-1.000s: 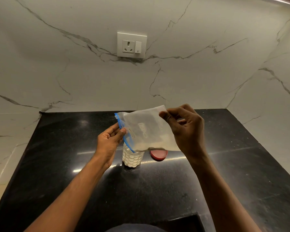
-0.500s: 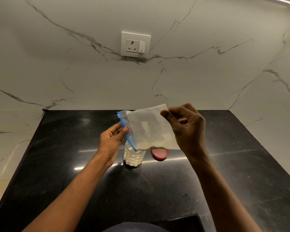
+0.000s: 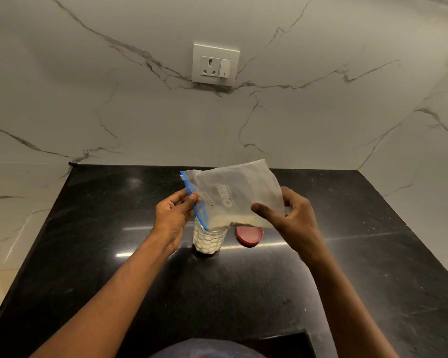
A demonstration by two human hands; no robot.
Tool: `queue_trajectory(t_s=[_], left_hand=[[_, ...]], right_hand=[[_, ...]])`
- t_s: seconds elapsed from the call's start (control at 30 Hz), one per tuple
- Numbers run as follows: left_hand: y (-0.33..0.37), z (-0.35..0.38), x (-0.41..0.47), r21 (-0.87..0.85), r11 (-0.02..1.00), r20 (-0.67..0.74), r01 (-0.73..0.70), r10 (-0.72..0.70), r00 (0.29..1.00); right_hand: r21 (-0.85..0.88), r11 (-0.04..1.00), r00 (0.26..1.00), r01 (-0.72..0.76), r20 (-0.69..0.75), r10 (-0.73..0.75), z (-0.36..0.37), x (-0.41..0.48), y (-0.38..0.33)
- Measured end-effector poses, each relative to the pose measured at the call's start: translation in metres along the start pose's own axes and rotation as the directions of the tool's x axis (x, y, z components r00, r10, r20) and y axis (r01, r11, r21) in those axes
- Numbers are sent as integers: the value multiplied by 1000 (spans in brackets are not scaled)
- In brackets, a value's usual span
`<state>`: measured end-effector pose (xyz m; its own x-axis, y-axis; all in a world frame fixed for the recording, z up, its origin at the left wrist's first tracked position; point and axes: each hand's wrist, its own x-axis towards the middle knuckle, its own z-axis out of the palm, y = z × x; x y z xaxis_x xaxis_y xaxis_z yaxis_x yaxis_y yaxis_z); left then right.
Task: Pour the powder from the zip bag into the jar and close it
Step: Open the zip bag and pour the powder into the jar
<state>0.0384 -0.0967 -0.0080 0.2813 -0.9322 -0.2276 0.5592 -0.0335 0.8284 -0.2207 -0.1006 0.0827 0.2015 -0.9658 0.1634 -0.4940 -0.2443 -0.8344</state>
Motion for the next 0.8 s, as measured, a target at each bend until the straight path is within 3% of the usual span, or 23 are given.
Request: queue_trajectory(t_s=[0.1, 0.33, 0.63, 0.8], left_hand=[[1, 0, 0, -27, 1000, -1, -6, 6, 1000], [0, -2, -1, -35, 999, 13, -8, 9, 1000], [3, -5, -3, -58, 998, 48, -29, 32, 998], [2, -6, 0, -48, 998, 49, -40, 42, 998]], right_hand=[[16, 1000, 1000, -4, -1, 4, -8, -9, 11], [-10, 991, 964, 133, -229, -132, -4, -12, 15], [-32, 975, 959, 219, -179, -221, 5, -13, 15], [19, 981, 960, 192, -211, -184, 0, -10, 14]])
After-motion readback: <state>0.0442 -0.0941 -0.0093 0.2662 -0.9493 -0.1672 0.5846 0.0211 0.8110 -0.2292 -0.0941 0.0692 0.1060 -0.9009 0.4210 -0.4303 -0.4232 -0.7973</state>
